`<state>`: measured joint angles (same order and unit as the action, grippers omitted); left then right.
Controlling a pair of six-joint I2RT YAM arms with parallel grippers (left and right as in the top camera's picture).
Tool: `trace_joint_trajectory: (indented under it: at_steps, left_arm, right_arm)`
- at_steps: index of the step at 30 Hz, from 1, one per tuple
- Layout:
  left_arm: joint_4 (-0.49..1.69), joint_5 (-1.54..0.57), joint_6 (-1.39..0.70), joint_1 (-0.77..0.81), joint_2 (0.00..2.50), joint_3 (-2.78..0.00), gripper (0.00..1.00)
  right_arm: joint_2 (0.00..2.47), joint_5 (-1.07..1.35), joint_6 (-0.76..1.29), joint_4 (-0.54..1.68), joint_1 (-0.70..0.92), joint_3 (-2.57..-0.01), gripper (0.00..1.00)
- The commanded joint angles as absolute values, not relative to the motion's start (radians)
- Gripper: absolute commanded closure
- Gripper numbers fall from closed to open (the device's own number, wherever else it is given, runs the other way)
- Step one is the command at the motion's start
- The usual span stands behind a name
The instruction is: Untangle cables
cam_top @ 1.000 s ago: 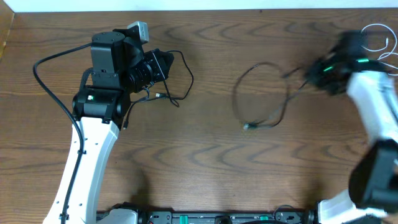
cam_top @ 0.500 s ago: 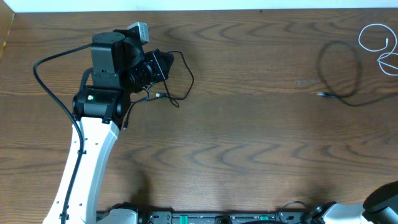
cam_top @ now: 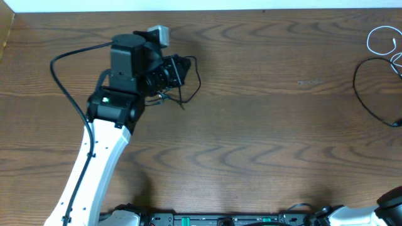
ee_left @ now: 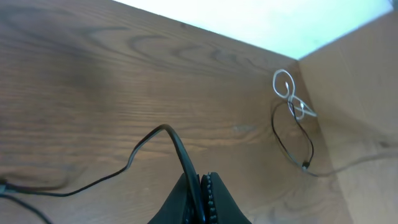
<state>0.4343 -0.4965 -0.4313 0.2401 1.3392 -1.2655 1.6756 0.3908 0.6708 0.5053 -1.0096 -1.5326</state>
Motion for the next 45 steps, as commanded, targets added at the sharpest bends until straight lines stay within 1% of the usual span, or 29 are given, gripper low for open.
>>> trace_joint_trajectory:
  at_steps: [1,2,3,8,11,13,17,19,21,24,26,32,39,41,45]
  left_arm:
    - [0.418,-0.482,-0.393,0.289,1.347,-1.271,0.92]
    - [0.417,-0.482,-0.393,0.299,1.347,-1.271,0.92]
    - [0.416,-0.482,-0.389,0.309,1.347,-1.271,0.93]
    - [0.418,-0.483,-0.329,0.353,1.347,-1.271,0.93]
    - [0.414,-0.493,-0.286,0.37,1.346,-1.271,0.93]
    - [0.39,-0.547,-0.246,0.373,1.345,-1.271,0.93]
    - [0.271,-0.711,-0.224,0.373,1.345,-1.272,0.93]
    - [0.194,-0.78,-0.225,0.373,1.345,-1.272,0.92]
    - [0.131,-0.834,-0.228,0.373,1.345,-1.272,0.93]
    - [0.057,-0.841,-0.281,0.373,1.345,-1.272,0.93]
    - [0.009,-0.784,-0.321,0.372,1.345,-1.272,0.92]
    - [0.002,-0.547,-0.482,0.372,1.345,-1.272,0.93]
    - [0.147,-0.174,-0.859,0.372,1.345,-1.272,0.93]
    - [0.187,-0.091,-0.962,0.372,1.345,-1.272,0.93]
    - [0.194,-0.078,-1.037,0.372,1.345,-1.272,0.92]
  right_arm:
    - [1.747,0.439,0.555,0.51,-0.919,-1.541,0.84]
    - [1.759,0.436,0.548,0.519,-0.903,-1.541,0.45]
    - [1.769,0.431,0.547,0.53,-0.889,-1.541,0.01]
    - [1.778,0.468,0.513,0.605,-0.825,-1.541,0.01]
    - [1.773,0.609,0.436,0.643,-0.795,-1.541,0.01]
    - [1.773,0.744,0.353,0.669,-0.765,-1.541,0.01]
    - [1.773,0.979,0.174,0.719,-0.678,-1.541,0.01]
    - [1.773,1.074,0.093,0.746,-0.61,-1.541,0.01]
    - [1.773,1.129,0.036,0.77,-0.544,-1.541,0.01]
    - [1.773,1.156,-0.028,0.801,-0.43,-1.541,0.01]
    - [1.773,1.155,-0.068,0.814,-0.33,-1.541,0.01]
    - [1.773,1.134,-0.107,0.83,-0.149,-1.541,0.01]
    - [1.773,0.947,-0.11,0.861,0.018,-1.541,0.01]
    - [1.773,0.954,-0.135,0.86,0.05,-1.541,0.01]
    - [1.773,1.039,-0.244,0.861,0.115,-1.541,0.01]
